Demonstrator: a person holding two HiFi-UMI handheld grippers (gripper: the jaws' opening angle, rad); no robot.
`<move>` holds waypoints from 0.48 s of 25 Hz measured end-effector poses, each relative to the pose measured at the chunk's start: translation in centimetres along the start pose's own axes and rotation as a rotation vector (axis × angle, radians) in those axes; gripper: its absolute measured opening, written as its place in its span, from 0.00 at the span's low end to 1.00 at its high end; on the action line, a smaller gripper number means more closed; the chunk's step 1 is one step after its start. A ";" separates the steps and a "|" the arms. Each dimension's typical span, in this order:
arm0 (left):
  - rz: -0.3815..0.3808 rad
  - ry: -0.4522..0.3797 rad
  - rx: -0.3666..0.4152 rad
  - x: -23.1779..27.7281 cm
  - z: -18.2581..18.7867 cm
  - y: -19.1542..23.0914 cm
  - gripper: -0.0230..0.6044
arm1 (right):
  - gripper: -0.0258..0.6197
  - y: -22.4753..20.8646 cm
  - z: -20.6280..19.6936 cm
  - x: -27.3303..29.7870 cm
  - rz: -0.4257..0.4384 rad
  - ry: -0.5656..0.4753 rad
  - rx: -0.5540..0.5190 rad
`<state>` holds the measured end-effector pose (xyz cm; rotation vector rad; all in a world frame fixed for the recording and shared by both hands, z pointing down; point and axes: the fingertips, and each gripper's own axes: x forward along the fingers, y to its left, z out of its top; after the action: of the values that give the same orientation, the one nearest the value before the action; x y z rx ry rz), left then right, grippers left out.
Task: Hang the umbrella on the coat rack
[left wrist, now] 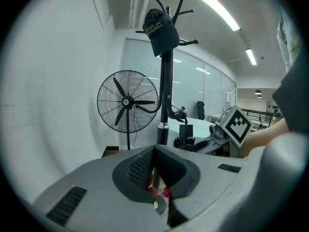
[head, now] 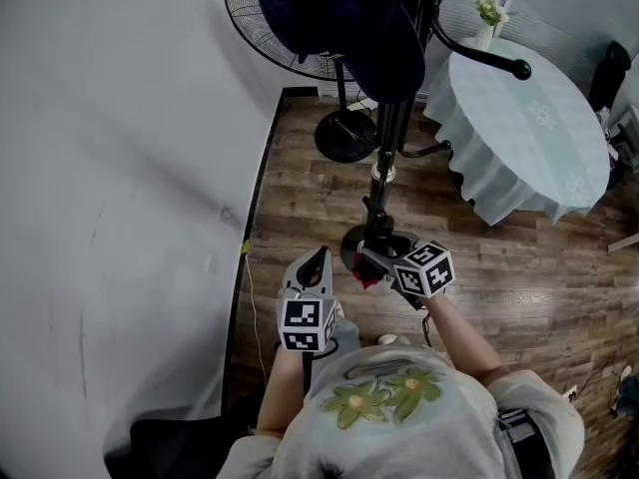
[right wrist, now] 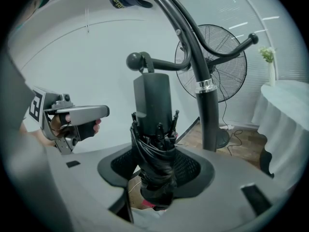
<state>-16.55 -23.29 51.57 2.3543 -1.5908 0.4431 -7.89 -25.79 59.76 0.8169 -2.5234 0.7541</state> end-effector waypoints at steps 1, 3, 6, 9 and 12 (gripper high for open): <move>-0.001 0.001 0.000 0.0 -0.1 0.0 0.06 | 0.37 -0.2 0.0 0.1 -0.003 0.000 0.002; -0.003 0.002 0.000 0.0 -0.1 -0.1 0.06 | 0.37 -0.5 0.0 0.2 -0.008 0.000 0.006; -0.008 0.000 0.002 0.0 0.0 -0.3 0.06 | 0.37 -1.0 0.2 0.4 -0.017 0.000 0.007; -0.011 0.005 0.002 -0.1 -0.1 -0.5 0.06 | 0.37 -1.5 0.3 0.7 -0.025 0.001 0.009; -0.012 0.007 0.003 -0.1 -0.2 -0.6 0.06 | 0.37 -2.2 0.4 1.0 -0.034 0.004 0.007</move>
<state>-16.05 -22.90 51.68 2.3607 -1.5730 0.4513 -7.36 -27.97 60.78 0.8573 -2.4983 0.7539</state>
